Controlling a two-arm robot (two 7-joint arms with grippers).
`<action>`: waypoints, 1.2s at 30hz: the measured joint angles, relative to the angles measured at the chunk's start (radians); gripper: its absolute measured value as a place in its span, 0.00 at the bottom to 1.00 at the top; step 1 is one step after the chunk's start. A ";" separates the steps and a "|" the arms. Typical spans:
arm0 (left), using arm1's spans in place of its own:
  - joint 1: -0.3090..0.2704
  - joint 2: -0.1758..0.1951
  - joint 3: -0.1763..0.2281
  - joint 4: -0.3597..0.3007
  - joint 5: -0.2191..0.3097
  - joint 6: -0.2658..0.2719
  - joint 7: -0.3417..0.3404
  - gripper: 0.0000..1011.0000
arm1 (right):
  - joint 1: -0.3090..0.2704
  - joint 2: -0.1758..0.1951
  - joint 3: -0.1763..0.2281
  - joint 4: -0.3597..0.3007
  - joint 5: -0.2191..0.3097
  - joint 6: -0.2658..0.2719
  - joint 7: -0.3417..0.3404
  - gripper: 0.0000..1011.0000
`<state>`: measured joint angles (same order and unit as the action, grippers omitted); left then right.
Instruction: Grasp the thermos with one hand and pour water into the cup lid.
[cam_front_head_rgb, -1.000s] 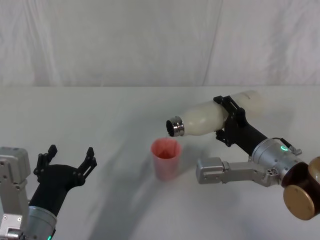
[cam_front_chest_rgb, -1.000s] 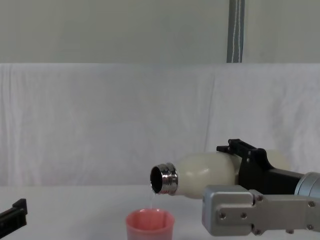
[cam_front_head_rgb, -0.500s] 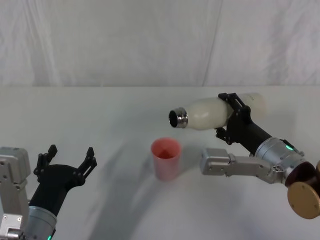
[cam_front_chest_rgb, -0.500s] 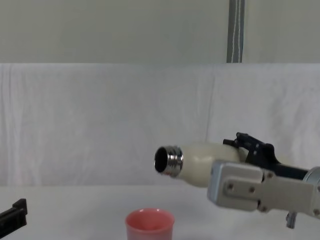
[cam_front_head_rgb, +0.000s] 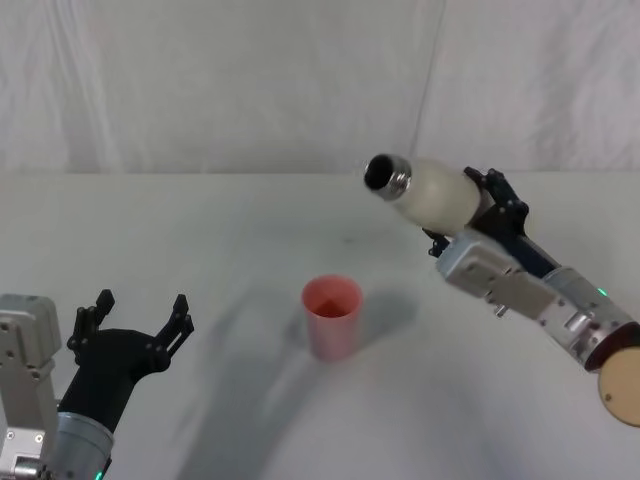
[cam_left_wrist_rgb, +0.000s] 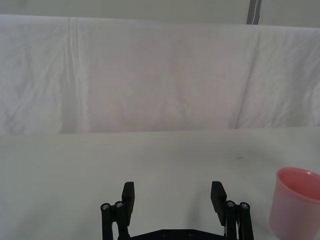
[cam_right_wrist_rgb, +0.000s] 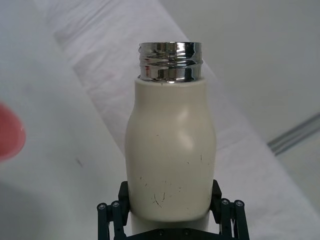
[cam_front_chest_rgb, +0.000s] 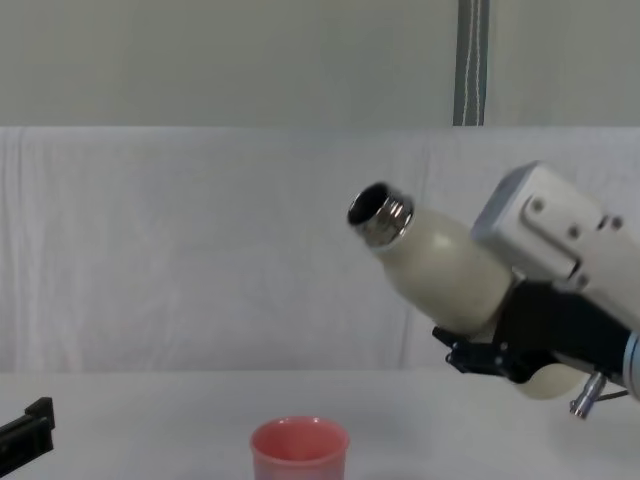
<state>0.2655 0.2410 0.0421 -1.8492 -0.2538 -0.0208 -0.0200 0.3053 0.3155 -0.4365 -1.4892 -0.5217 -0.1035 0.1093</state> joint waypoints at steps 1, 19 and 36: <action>0.000 0.000 0.000 0.000 0.000 0.000 0.000 0.99 | -0.009 -0.009 0.019 -0.008 0.044 0.000 0.016 0.94; 0.000 0.000 0.000 0.000 0.000 0.000 0.000 0.99 | -0.097 -0.099 0.204 -0.076 0.483 0.039 0.143 0.94; 0.000 0.000 0.000 0.000 0.000 0.000 0.000 0.99 | -0.138 -0.103 0.254 -0.082 0.619 0.072 0.139 0.94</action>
<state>0.2655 0.2409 0.0421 -1.8492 -0.2538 -0.0207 -0.0199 0.1672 0.2129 -0.1829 -1.5716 0.0974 -0.0312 0.2488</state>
